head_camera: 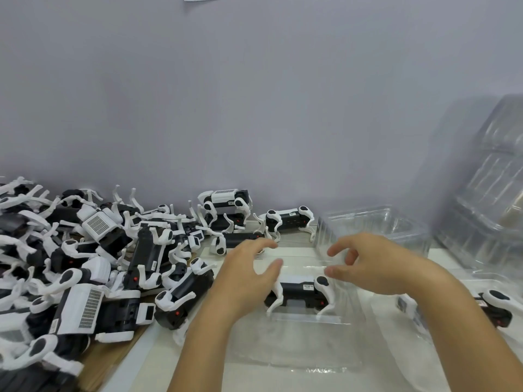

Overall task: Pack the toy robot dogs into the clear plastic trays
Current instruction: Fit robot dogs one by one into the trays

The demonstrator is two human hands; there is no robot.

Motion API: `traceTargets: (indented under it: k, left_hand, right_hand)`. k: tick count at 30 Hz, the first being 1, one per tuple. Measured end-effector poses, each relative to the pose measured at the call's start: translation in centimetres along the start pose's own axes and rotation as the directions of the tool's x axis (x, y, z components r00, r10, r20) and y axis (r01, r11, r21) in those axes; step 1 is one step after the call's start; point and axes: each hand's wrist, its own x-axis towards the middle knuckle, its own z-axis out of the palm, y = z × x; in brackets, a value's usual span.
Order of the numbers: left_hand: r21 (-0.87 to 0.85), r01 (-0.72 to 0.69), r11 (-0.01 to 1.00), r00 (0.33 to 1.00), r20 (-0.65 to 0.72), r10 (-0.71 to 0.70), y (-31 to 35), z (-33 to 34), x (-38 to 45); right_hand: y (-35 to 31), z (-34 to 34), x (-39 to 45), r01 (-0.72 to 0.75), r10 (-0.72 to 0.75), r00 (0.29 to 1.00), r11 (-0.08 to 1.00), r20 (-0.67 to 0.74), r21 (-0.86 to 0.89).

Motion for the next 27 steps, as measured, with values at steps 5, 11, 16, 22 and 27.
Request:
traceTargets:
  k: [5,11,16,22,27]
  left_hand:
    - [0.070,-0.028,0.997,0.987,0.158,0.017,1.2,0.2,-0.3]
    - [0.084,0.032,0.996,0.965,0.259,-0.053,1.9,-0.3,-1.0]
    - [0.260,-0.008,0.966,0.889,0.444,-0.112,3.1,-1.2,-1.3]
    - [0.354,-0.075,0.932,0.855,0.503,-0.122,3.7,-0.4,-1.3]
    - [0.339,-0.087,0.937,0.909,0.413,-0.065,3.2,-0.2,-1.2]
  right_hand:
    - [-0.6,0.6,0.1,-0.013,0.012,1.000,0.999,-0.017,-0.031]
    - [-0.6,0.6,0.0,-0.013,0.012,1.000,0.999,-0.014,-0.030]
    - [-0.5,0.6,0.1,-0.008,0.008,1.000,1.000,-0.014,-0.015]
    - [-0.4,0.7,0.2,-0.004,0.004,1.000,1.000,-0.011,-0.014]
    - [-0.2,0.5,0.3,0.038,-0.036,0.998,0.999,-0.047,0.034]
